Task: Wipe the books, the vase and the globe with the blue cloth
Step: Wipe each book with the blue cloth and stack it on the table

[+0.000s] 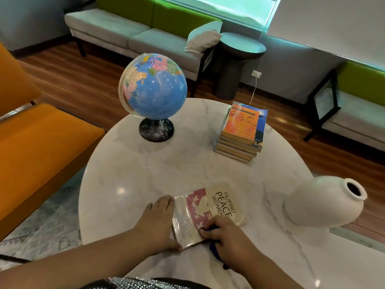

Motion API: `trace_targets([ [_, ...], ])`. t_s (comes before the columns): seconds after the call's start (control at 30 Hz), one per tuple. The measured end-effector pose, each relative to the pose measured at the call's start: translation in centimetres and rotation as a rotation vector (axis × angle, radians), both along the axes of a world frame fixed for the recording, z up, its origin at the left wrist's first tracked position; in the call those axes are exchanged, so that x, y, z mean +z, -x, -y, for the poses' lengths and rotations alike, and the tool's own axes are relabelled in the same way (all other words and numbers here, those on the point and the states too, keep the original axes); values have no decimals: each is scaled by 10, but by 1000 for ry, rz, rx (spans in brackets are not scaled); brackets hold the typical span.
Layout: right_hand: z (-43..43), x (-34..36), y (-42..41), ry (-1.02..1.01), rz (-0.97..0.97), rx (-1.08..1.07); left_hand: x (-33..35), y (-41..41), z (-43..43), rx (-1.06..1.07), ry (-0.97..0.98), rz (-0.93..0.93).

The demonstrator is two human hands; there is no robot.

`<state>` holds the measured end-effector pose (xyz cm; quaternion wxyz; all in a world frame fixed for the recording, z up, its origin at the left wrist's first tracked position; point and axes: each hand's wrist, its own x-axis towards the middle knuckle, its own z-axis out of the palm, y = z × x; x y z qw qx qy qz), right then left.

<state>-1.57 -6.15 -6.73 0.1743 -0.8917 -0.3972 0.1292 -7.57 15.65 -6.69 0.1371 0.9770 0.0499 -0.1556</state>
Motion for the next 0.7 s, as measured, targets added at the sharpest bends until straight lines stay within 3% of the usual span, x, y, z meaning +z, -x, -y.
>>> trace_targets([
  [0.1, -19, 0, 11, -63, -180, 125, 0, 0, 0, 3, 3, -4],
  [0.17, -18, 4, 6, -75, -221, 84, 0, 0, 0, 0, 1, 2],
  [0.33, -4, 11, -4, -20, -135, 7, -1, 1, -1, 2, 2, 1],
  [0.47, -21, 0, 16, 41, -186, 230, -2, 1, -1, 5, 3, -7],
  [0.7, -5, -4, 1, -25, -254, -72, -2, 2, -1, 7, -2, 5],
])
